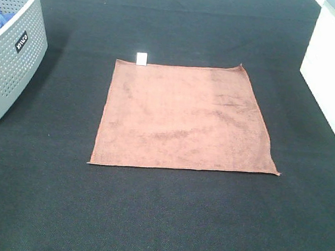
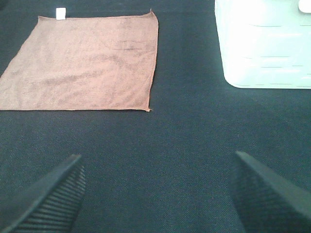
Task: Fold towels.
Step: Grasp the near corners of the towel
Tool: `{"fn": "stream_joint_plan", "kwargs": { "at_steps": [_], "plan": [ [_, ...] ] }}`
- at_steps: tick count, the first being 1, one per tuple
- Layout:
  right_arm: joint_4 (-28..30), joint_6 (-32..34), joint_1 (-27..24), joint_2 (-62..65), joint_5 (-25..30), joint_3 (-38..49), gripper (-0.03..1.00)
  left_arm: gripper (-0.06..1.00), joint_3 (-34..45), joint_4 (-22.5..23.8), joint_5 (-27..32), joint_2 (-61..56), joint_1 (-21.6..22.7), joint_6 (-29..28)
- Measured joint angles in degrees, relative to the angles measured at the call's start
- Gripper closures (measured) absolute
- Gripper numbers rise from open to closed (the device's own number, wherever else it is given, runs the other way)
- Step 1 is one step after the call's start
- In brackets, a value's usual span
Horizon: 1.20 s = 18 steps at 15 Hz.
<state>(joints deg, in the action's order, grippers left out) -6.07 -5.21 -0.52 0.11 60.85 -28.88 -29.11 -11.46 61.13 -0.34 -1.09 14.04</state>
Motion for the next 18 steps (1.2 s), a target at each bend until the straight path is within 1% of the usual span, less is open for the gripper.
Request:
{"fn": "stream_joint_plan", "kwargs": {
  "at_steps": [18],
  "plan": [
    [0.0,0.0,0.0,0.0,0.0,0.0,0.2,0.23,0.0,0.0,-0.11,0.0,0.0,0.0]
  ]
}}
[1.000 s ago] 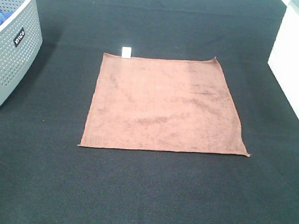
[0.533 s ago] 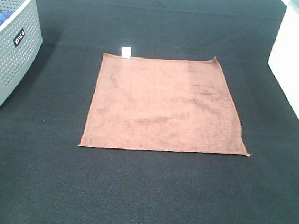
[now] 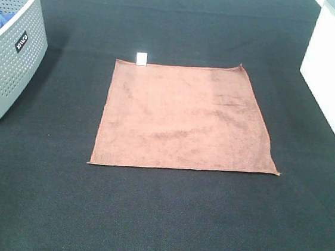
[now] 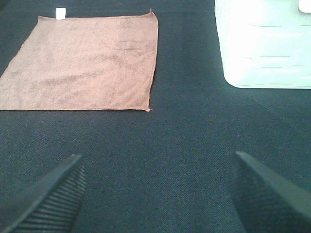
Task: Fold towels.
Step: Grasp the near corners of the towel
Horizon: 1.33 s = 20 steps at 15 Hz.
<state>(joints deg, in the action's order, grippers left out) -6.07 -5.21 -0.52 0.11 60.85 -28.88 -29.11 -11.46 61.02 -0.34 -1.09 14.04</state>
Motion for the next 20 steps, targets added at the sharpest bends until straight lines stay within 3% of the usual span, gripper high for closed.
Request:
{"fn": "stream_joint_plan", "kwargs": {
  "at_steps": [20],
  "plan": [
    [0.0,0.0,0.0,0.0,0.0,0.0,0.2,0.23,0.0,-0.11,0.0,0.0,0.0,0.0]
  ]
}}
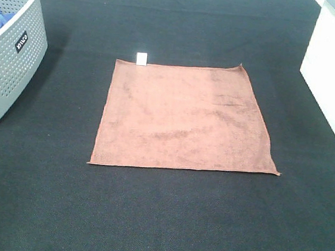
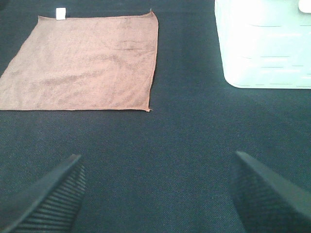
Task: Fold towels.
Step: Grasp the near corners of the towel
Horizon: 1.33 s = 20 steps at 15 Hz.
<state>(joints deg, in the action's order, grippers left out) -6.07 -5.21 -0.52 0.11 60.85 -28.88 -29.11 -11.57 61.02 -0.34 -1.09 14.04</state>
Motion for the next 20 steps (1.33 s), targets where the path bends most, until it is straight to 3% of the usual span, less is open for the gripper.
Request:
{"fn": "stream_joint_plan", "kwargs": {
  "at_steps": [14,17,20],
  "plan": [
    [-0.23,0.4,0.0,0.0,0.0,0.0,0.2,0.23,0.0,-0.57,-0.17,0.0,0.0,0.0],
    [-0.97,2.58,0.0,-1.26,-1.49,-0.57,0.2,0.23,-0.34,-2.86,-6.93,0.0,0.0,0.0],
    [-3.21,2.86,0.0,-10.54,-8.88,-1.09,0.2,0.23,-0.52,-7.51,-14.38,6.13,0.0,-0.06]
  ]
}}
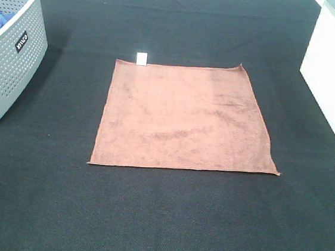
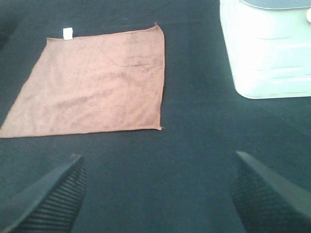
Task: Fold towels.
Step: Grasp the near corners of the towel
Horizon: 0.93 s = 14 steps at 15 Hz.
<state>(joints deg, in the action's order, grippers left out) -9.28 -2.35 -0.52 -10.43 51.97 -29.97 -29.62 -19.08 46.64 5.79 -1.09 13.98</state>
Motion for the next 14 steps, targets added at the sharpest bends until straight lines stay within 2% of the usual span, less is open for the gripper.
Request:
{"fn": "stream_joint_plan", "kwargs": {
  "at_steps": [1,4,7,8,11,14],
  "plan": [
    [0.0,0.0,0.0,0.0,0.0,0.0,0.2,0.23,0.0,0.0,0.0,0.0,0.0,0.0],
    [-4.53,0.17,0.0,-11.17,-8.14,0.0,0.2,0.23,-0.11,-5.33,-4.7,9.68,0.0,0.0],
    [-8.37,0.17,0.0,-24.06,-16.73,0.0,0.21,0.23,-0.11,-15.76,-9.0,21.72,0.0,0.11],
    [-11.23,0.17,0.0,-30.37,-19.48,0.0,0.22,0.23,-0.17,-20.97,-9.68,28.88,0.0,1.83],
    [-15.93,-1.09,0.0,-42.06,-20.34,-3.32,0.23,0.23,-0.17,-33.12,-10.43,44.86,0.0,12.43],
    [-16.73,-3.09,0.0,-53.23,-18.22,-10.6,0.25,0.23,-0.17,-47.04,-10.2,61.99,0.0,25.5]
  ]
}}
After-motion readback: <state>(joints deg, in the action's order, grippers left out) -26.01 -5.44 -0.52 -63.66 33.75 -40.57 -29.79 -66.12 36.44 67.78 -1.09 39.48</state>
